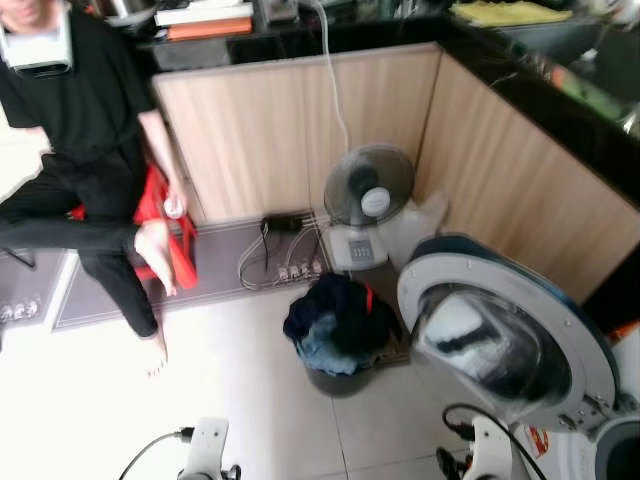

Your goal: Clothes washing

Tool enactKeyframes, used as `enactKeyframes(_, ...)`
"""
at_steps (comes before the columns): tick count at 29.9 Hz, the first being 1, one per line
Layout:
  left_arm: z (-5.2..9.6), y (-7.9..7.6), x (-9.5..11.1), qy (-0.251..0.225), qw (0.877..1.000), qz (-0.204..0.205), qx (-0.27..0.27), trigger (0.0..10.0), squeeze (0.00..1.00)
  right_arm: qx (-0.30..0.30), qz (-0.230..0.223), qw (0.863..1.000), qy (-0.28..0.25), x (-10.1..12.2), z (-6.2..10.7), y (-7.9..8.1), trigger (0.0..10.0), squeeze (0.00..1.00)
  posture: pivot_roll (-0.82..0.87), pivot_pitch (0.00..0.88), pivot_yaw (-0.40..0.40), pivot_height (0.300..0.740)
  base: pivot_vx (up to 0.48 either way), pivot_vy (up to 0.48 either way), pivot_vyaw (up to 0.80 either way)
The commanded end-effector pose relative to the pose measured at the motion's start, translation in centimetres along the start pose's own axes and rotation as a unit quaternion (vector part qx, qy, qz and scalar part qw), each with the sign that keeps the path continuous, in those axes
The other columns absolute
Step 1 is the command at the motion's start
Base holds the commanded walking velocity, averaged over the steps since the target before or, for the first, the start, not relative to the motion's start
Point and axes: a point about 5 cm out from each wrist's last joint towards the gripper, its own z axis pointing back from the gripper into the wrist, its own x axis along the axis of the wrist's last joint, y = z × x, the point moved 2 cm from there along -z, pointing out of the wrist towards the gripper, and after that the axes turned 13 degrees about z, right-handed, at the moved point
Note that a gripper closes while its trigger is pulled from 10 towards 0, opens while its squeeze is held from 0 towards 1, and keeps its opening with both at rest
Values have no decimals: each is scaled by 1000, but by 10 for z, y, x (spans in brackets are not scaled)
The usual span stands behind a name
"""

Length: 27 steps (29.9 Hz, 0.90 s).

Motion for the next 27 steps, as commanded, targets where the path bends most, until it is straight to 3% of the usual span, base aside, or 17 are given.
enactKeyframes(1, 0, 4, 2, -2, 1000, -9, 3, 10000, 0, 3, -9, 1000, -1, -2, 0, 2, 10000, 0, 33, 55, -15, 740, 0, 0, 0)
enactKeyframes(6, 0, 4, 1, 2, 999, -32, 4, 10000, 0, 3, -5, 1000, -2, -1, 0, 2, 10000, 0, 33, 55, -15, 740, 0, -78, 0)
enactKeyframes(27, 0, 4, 0, 3, 1000, -30, 3, 10000, 0, -5, -4, 1000, 0, -2, 0, 1, 10000, 0, 31, 62, -16, 740, 0, -480, 0)
